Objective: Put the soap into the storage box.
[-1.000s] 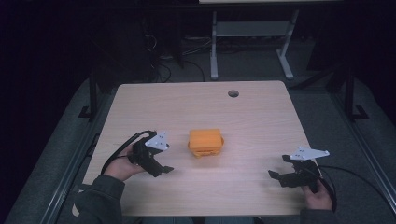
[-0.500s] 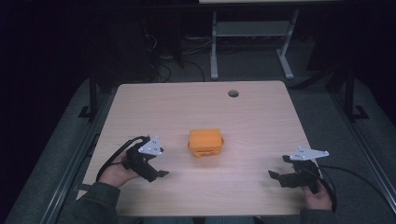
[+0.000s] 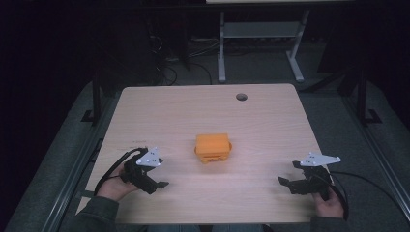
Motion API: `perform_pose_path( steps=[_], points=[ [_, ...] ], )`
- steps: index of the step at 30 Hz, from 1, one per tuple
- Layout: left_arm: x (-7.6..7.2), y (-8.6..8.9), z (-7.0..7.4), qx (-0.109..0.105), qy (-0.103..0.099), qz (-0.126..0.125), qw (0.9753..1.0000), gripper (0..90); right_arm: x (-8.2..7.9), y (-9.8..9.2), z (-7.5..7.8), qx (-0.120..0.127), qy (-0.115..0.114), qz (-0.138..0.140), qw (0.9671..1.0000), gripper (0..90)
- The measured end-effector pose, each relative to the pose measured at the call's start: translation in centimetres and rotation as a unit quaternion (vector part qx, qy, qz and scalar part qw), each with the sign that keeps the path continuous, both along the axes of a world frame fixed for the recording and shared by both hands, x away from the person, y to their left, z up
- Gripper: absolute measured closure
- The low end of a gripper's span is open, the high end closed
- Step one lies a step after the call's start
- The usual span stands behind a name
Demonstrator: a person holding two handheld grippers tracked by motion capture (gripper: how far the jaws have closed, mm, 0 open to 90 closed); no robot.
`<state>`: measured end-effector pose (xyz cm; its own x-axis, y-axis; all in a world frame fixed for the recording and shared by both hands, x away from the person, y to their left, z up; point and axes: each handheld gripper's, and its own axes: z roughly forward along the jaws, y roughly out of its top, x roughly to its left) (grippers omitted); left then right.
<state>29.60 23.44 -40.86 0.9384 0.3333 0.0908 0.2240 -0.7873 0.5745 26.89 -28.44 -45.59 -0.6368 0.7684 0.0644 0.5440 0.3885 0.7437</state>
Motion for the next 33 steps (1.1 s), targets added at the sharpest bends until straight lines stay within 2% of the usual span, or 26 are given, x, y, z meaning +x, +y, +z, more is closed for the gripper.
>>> perform_pose_path(
  steps=[8, 15, 23, 31, 33],
  points=[
    [-0.6, 1.1, -0.3, 0.007, -0.011, 0.014, 0.9998, 18.0, 0.0, 0.1, 0.0, 0.0, 0.001, -0.002, 1.0, 14.0],
    [-1.2, 2.0, -1.0, 0.006, -0.002, 0.021, 0.9998, 19.8, 0.0, 0.1, -0.1, 0.0, 0.001, -0.002, 1.0, 13.9],
    [-1.7, 3.1, -1.7, -0.008, -0.001, 0.039, 0.9992, 18.1, 0.0, 0.2, -0.1, -0.001, 0.003, 0.0, 1.0, 13.9],
    [-2.3, 3.6, -2.8, 0.005, 0.007, 0.05, 0.9987, 18.2, 0.0, 0.2, -0.2, 0.0, 0.004, 0.003, 1.0, 13.9],
    [-2.3, 3.7, -2.7, 0.005, 0.003, 0.052, 0.9986, 18.2, 0.0, 0.2, -0.2, -0.001, 0.005, 0.004, 1.0, 14.0]
  ],
)
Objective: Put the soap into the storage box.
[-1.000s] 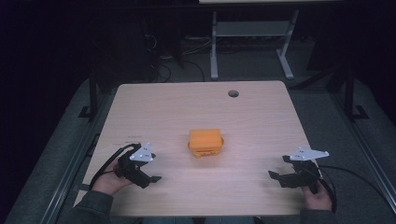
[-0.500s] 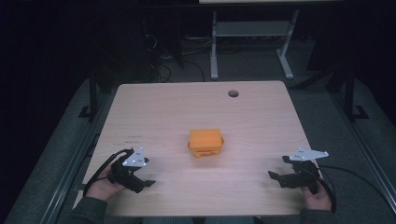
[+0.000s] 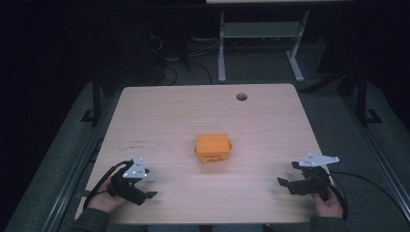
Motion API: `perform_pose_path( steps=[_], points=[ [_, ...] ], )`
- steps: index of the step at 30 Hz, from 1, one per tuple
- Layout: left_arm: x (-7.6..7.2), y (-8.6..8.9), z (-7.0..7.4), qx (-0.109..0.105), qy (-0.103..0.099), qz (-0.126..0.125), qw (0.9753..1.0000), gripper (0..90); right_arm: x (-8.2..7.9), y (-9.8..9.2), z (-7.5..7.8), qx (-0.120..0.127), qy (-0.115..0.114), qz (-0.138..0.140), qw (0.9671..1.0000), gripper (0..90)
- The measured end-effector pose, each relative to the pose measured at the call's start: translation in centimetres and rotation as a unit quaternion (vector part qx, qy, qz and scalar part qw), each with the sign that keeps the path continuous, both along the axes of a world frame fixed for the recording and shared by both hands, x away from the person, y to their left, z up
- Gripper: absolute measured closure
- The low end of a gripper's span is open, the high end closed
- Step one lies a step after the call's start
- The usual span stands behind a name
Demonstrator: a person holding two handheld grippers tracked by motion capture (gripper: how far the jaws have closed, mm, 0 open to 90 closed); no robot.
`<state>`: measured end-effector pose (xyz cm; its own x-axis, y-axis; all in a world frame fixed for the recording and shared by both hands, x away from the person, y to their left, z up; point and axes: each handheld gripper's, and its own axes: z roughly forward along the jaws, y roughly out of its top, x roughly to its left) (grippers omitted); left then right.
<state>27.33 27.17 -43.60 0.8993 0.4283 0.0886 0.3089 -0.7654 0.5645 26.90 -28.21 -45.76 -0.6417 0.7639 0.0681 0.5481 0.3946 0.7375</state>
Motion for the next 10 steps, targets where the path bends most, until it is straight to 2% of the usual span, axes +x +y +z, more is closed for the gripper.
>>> perform_pose_path(
  steps=[5, 10],
  points=[
    [0.14, 0.42, -0.01, -0.016, -0.001, 0.014, 0.9998, 18.2, 0.05, 0.08, -0.04, -0.001, 0.002, 0.003, 1.0, 14.0],
    [0.26, 0.43, -0.11, -0.021, -0.004, 0.015, 0.9997, 18.2, 0.08, 0.13, -0.01, -0.001, 0.001, 0.002, 1.0, 13.9]
  ],
)
